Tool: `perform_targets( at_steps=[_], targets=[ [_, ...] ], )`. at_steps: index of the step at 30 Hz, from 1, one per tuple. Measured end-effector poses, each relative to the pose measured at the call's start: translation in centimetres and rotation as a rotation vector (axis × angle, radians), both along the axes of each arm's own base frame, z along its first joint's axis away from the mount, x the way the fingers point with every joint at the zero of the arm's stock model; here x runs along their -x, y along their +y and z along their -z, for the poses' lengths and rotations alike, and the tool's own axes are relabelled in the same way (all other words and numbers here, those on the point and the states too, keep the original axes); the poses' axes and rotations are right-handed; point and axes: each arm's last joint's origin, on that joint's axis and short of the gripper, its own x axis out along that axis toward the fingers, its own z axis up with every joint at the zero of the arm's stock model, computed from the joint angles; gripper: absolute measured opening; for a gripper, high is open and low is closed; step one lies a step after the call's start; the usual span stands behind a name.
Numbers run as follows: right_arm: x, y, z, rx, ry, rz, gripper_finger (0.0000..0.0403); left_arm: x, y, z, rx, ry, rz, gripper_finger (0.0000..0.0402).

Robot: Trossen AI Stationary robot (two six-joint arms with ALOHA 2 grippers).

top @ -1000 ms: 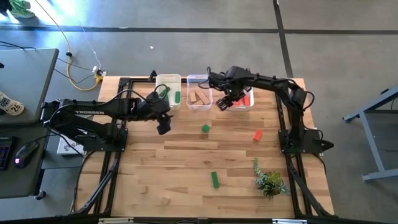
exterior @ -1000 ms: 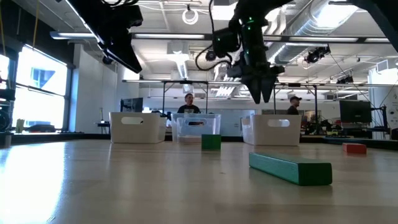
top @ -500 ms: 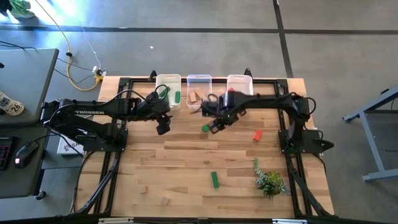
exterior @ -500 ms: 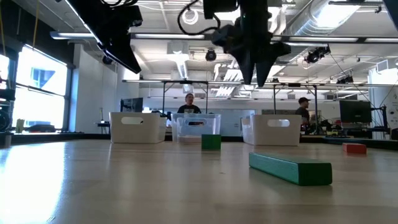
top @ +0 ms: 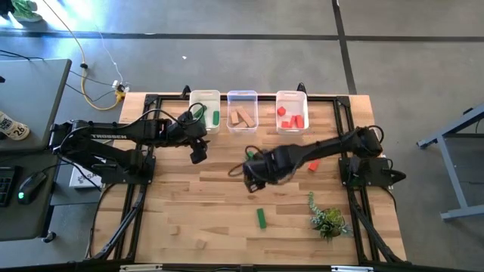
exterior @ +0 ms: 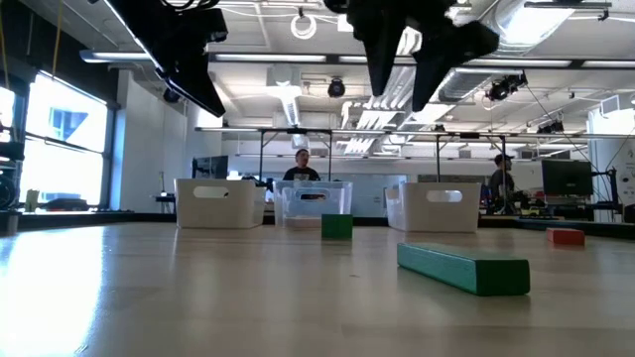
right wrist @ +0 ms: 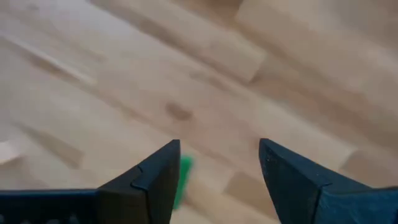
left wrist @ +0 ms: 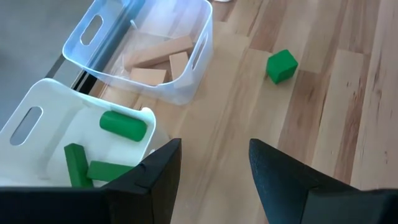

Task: Sort & place blocks by color
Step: Put the green block into the left white bin

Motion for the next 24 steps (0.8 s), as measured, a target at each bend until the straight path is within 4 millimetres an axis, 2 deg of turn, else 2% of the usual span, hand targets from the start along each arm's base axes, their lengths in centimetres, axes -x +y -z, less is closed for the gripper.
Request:
perform_targets(
  at_steps=[6, 12, 24],
  targets=[
    [0.0, 3.4, 0.2, -0.061, -0.06, 0.071, 0.022, 0.0, 0.0, 0.0, -0.021, 0.018, 0.029, 0.0177],
    [-0.5, 5.8, 1.9, -0.113, -0.037, 0.11, 0.022, 0.0, 0.0, 0.0, -0.023, 0.013, 0.029, 0.0177],
    [-1.8, 8.3, 6.2, -0.172, 0.037, 0.1, 0.022, -0.1, 0.0, 0.0, -0.033, 0.021, 0.049, 0.0177]
  ],
)
